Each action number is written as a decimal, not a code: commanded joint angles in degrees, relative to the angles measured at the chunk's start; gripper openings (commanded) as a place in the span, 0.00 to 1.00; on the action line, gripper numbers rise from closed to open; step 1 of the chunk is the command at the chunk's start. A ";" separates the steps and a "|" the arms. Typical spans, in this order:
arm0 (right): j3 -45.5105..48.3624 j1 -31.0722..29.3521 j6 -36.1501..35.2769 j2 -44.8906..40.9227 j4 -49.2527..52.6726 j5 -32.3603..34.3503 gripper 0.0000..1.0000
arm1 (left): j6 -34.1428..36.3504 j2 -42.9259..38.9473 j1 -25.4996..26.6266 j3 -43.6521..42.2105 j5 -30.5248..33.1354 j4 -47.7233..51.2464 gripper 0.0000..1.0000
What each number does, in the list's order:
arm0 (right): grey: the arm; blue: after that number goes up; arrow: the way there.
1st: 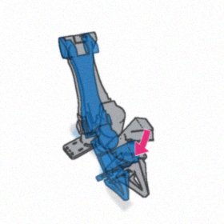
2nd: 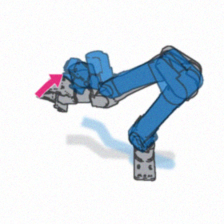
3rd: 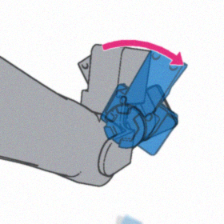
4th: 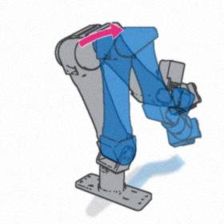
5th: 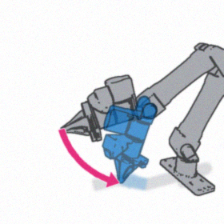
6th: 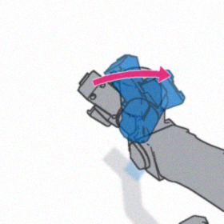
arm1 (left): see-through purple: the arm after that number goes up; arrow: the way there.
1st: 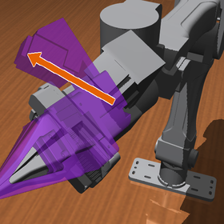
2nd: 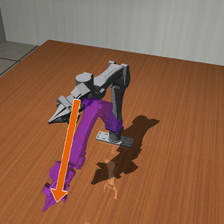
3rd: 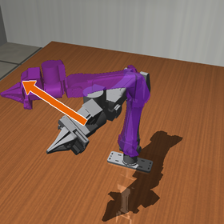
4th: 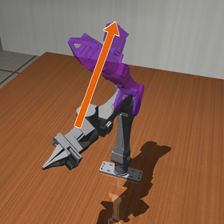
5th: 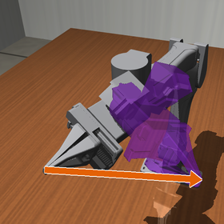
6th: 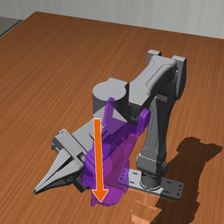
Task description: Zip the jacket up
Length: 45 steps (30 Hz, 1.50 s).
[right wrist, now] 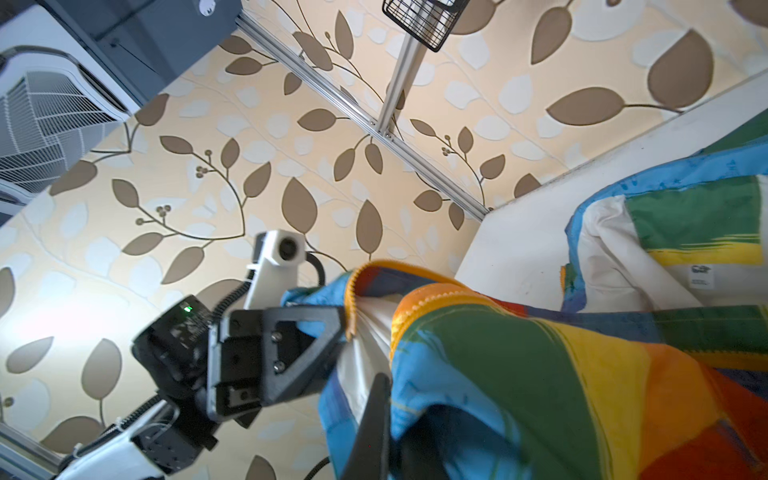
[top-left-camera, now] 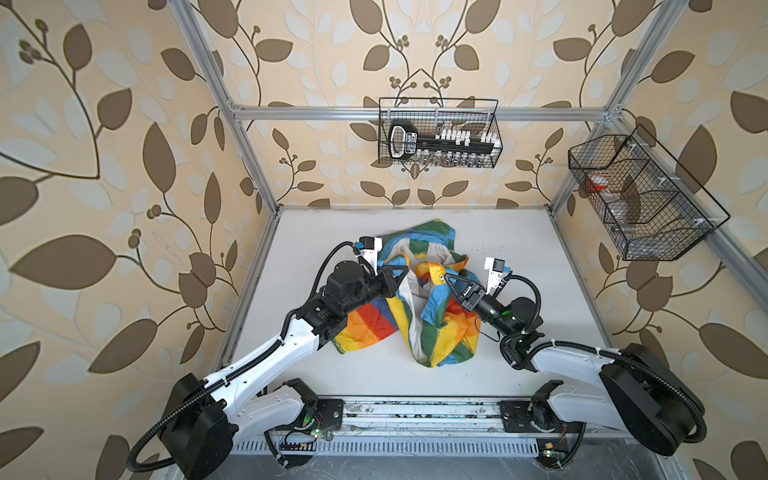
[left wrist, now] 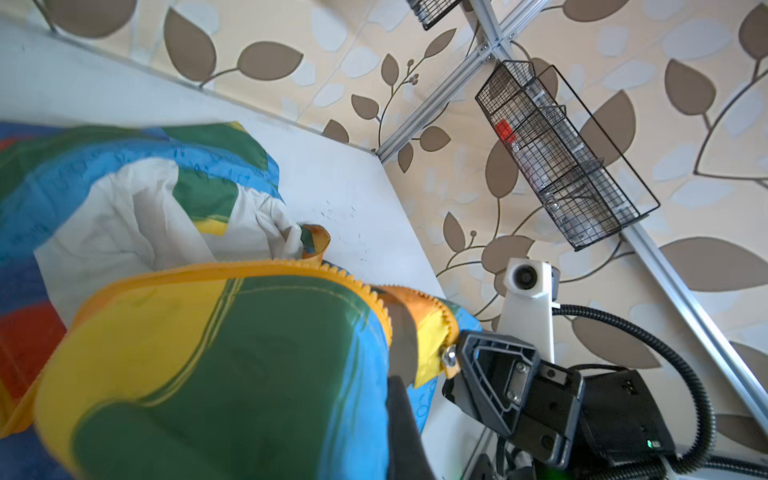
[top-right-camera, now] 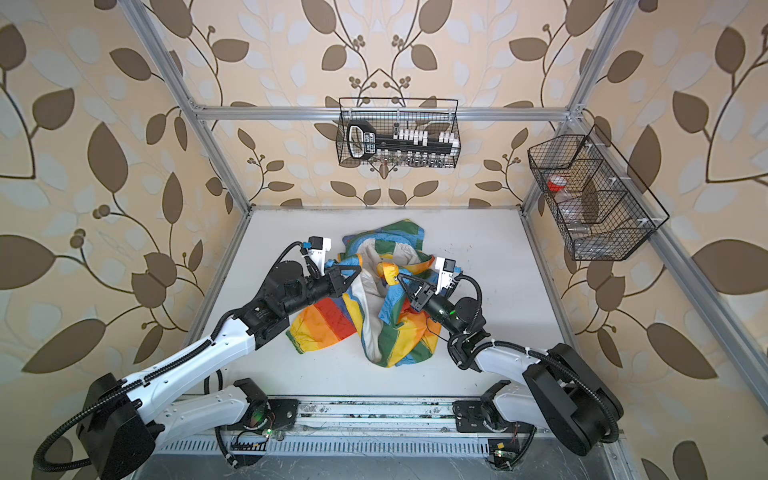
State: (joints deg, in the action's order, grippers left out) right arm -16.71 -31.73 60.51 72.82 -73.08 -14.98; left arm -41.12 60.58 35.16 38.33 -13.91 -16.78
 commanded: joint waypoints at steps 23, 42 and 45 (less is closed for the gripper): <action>-10.02 -13.75 -0.55 10.88 -19.12 16.17 0.00 | -18.13 0.75 2.68 -6.06 -1.93 -35.58 0.00; -10.37 -15.14 -1.26 11.03 -19.15 16.34 0.00 | -21.45 2.53 3.96 -5.54 -1.19 -40.40 0.00; -10.37 -15.12 -1.19 11.17 -19.13 16.59 0.00 | -21.89 2.36 4.02 -5.61 -1.29 -40.81 0.00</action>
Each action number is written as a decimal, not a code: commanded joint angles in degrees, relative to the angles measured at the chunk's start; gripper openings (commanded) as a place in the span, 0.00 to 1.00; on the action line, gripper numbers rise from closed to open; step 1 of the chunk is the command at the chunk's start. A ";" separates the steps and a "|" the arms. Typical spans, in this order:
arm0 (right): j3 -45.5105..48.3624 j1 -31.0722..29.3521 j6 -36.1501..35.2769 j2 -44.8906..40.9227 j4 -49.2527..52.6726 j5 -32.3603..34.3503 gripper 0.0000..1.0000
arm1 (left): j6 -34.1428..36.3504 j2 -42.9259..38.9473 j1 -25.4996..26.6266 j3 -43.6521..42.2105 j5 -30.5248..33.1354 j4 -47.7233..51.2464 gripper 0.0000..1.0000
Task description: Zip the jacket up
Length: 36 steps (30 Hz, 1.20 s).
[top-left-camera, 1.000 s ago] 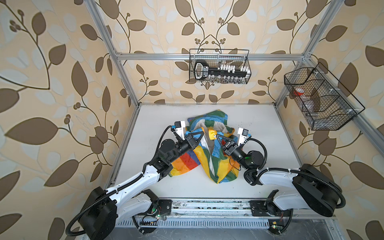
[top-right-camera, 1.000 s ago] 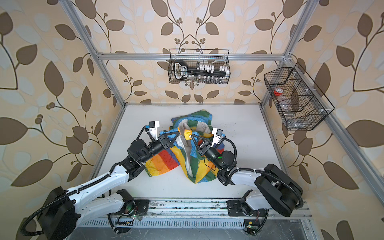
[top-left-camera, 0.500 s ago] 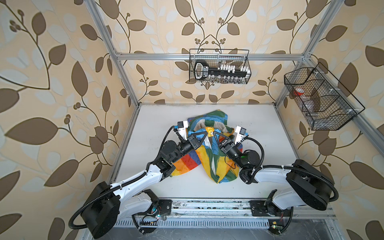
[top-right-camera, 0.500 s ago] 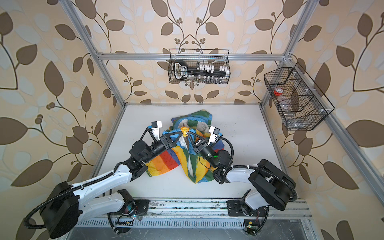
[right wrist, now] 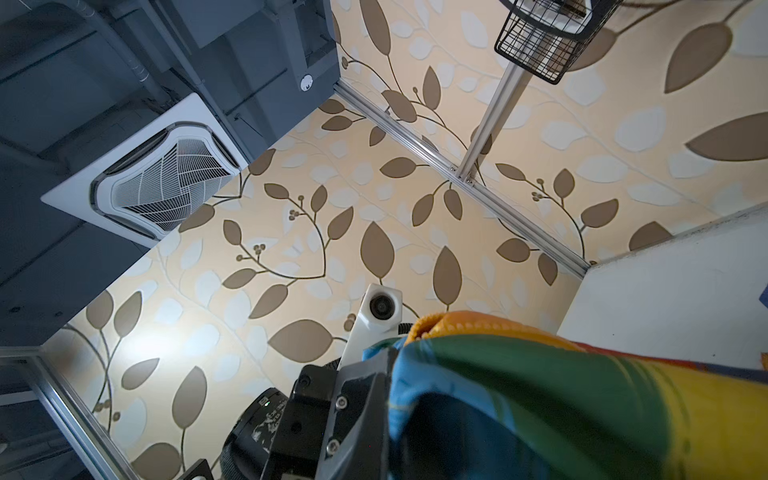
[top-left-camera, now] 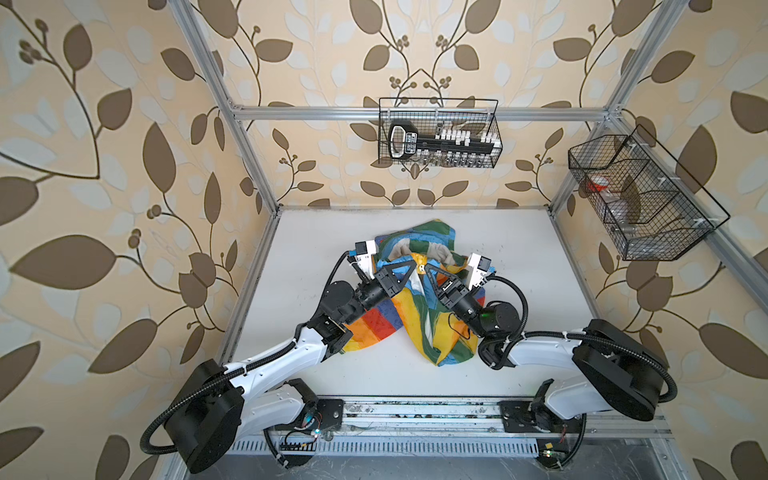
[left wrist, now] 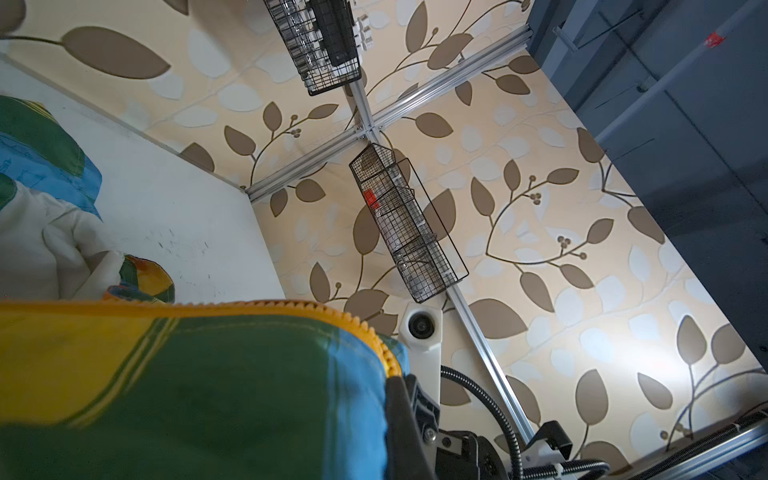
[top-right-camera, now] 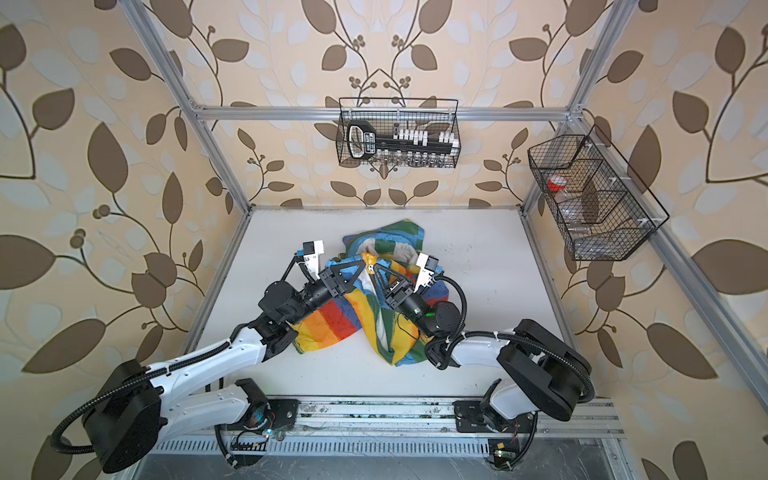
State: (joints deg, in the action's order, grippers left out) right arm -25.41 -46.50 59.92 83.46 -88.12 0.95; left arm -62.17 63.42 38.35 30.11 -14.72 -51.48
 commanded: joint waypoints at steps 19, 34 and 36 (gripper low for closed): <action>-2.90 -0.48 0.45 0.93 -4.10 0.09 0.00 | -2.30 -0.84 0.81 2.71 -2.44 -5.92 0.00; -2.85 -0.61 0.37 0.21 -4.21 -1.84 0.00 | -2.73 -1.64 0.77 2.87 -2.94 -5.13 0.00; -3.14 -0.61 0.52 0.12 -4.24 -2.76 0.00 | -2.87 -1.63 0.77 3.13 -3.03 -4.97 0.00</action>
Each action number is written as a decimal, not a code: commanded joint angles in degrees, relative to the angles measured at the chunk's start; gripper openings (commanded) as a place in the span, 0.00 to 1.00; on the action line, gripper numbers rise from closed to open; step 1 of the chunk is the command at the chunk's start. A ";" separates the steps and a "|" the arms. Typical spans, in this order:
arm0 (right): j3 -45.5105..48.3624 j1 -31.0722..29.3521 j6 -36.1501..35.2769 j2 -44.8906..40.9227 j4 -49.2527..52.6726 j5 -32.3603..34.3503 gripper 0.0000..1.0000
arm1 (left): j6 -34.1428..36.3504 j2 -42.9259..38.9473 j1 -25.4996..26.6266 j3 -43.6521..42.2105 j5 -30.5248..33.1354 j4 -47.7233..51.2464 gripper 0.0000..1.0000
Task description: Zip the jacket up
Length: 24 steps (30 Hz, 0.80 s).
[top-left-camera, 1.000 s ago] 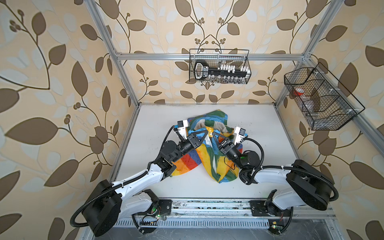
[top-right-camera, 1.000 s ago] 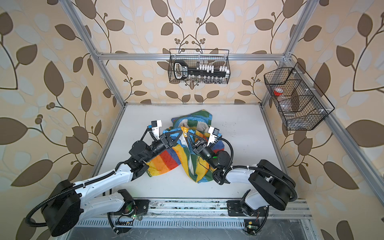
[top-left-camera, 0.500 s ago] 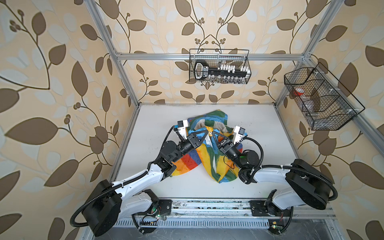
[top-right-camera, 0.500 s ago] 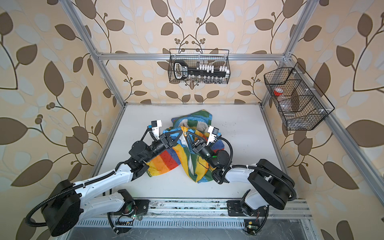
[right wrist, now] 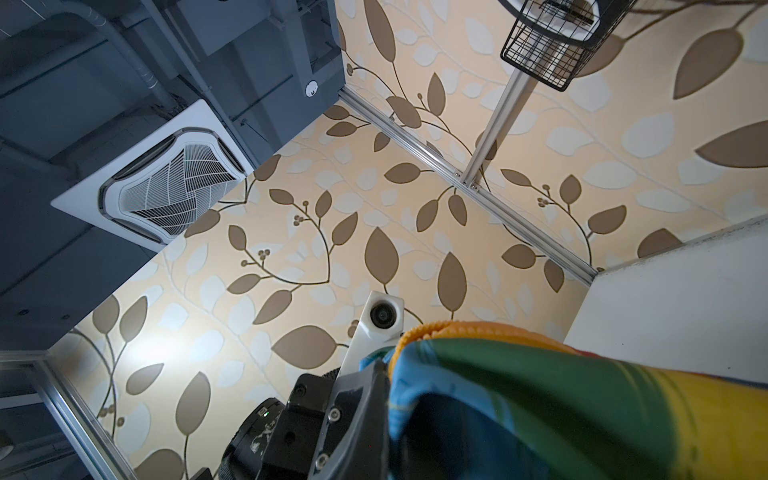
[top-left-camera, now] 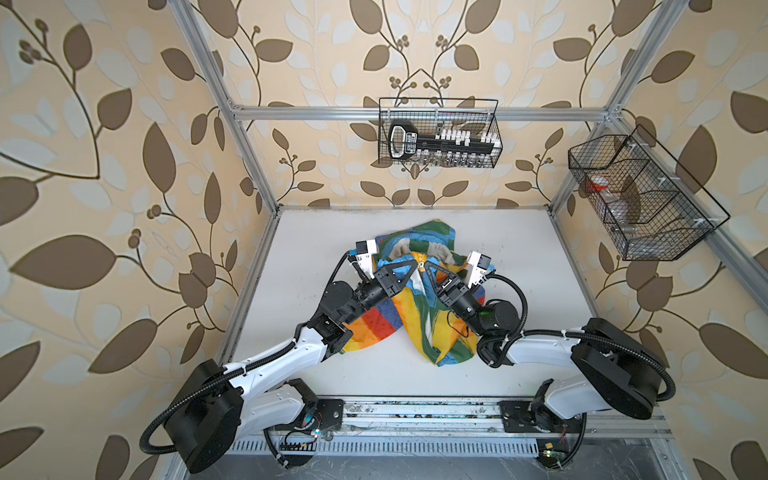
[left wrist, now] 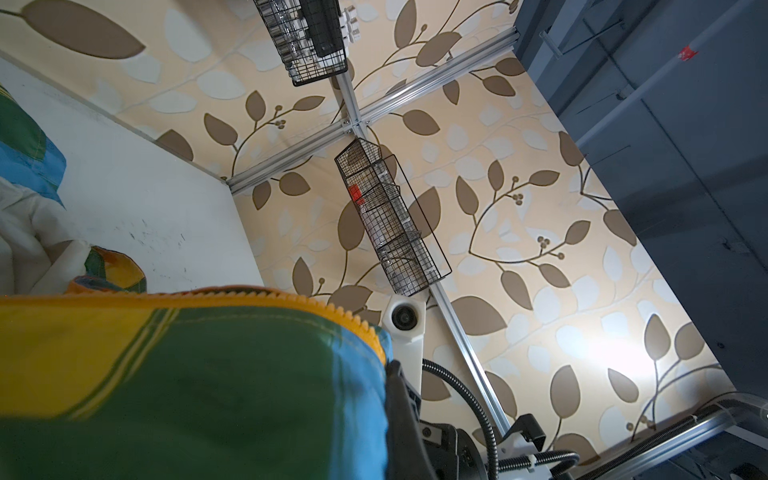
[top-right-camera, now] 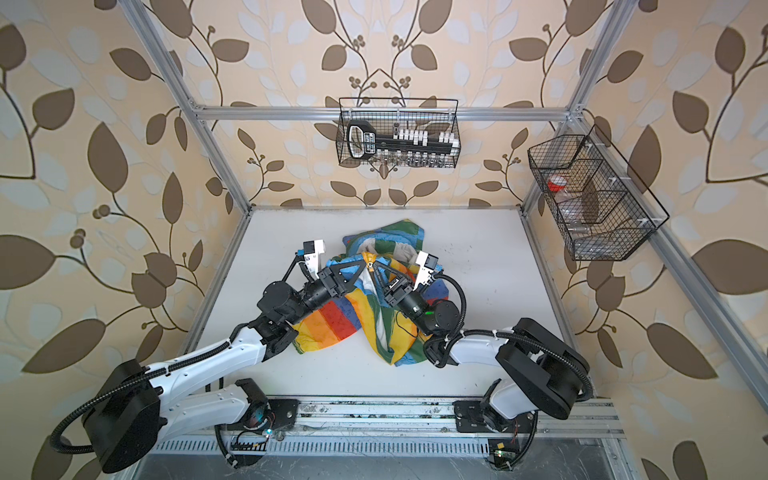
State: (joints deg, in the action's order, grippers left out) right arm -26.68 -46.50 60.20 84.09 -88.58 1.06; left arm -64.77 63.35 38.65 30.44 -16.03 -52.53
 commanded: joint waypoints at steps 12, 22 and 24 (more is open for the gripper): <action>-2.34 0.17 2.72 -1.25 -3.80 -5.68 0.00 | -0.80 -1.79 0.46 3.24 -2.56 -3.57 0.00; -1.51 0.97 4.66 -3.23 -3.79 -8.50 0.00 | -1.29 -4.19 0.47 5.07 -3.45 -2.22 0.00; -1.44 0.97 4.65 -3.33 -3.75 -8.79 0.00 | -1.70 -4.20 0.46 5.29 -3.72 -2.46 0.00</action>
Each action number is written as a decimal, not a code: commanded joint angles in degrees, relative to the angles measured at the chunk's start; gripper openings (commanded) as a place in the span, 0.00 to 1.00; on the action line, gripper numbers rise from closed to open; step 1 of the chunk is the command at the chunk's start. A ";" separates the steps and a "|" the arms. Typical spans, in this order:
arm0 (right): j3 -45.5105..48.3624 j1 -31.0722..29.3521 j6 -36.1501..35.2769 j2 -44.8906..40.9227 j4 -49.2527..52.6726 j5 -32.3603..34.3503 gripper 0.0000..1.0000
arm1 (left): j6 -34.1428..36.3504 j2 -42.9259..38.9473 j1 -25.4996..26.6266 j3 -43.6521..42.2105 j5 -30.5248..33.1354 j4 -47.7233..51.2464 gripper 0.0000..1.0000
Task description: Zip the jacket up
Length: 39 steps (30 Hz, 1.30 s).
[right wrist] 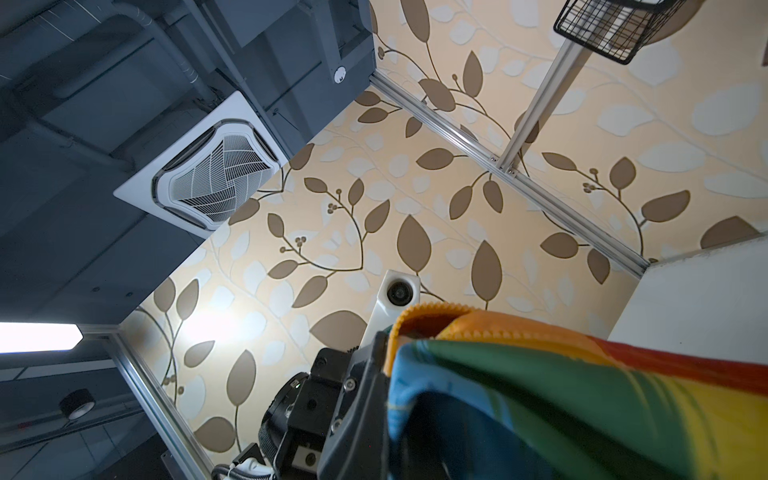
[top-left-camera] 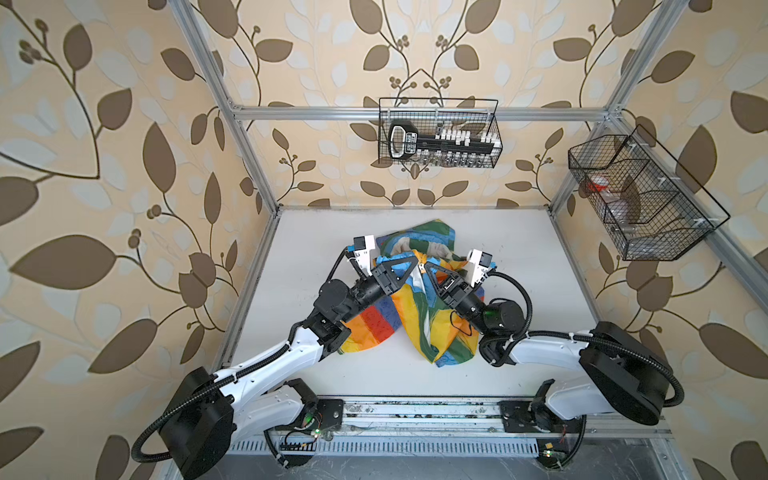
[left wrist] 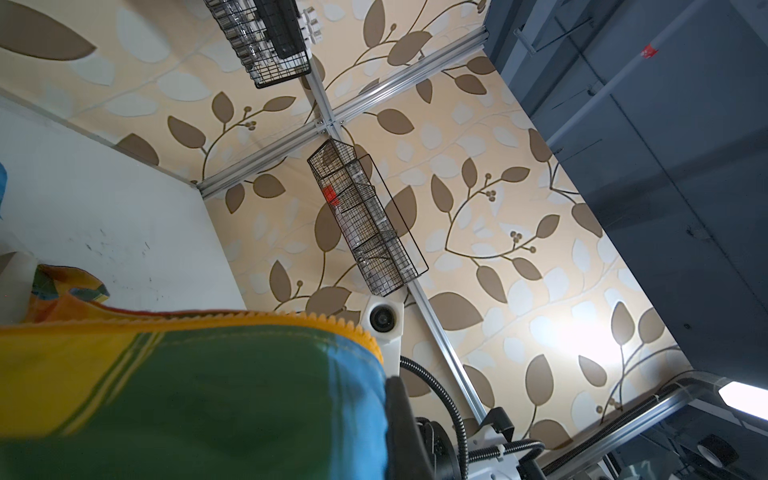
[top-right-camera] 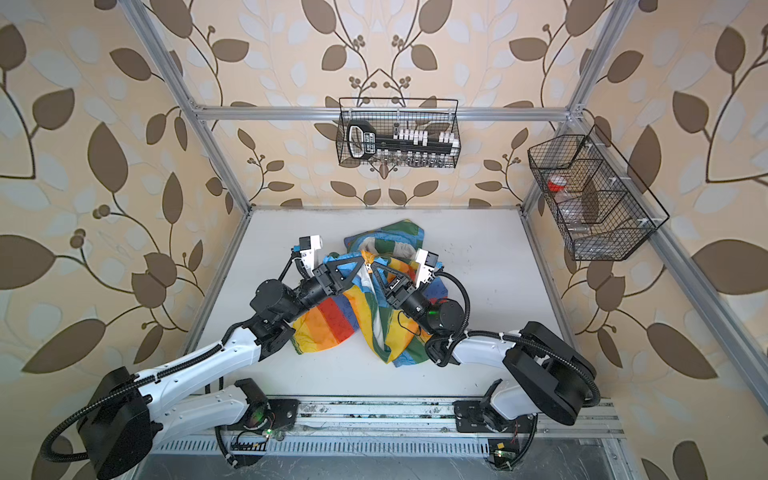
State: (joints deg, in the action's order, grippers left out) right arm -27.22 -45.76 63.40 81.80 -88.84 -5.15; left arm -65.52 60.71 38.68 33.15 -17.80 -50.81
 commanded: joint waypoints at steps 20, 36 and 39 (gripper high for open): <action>-0.27 1.42 2.26 -2.69 -3.51 -2.49 0.00 | -2.50 -1.41 0.45 1.57 -2.66 -5.43 0.00; -0.82 0.31 0.68 -3.18 -3.56 -2.22 0.00 | -3.21 -0.24 0.44 0.54 -2.42 -6.89 0.00; -0.99 0.32 0.58 -3.29 -3.54 -2.24 0.00 | -3.30 -0.15 0.47 0.31 -2.37 -6.94 0.00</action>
State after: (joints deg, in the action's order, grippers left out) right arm -27.22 -44.99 64.25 79.88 -88.79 -6.66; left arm -68.20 60.88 38.68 33.21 -19.35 -52.12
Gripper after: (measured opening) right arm 0.048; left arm 0.048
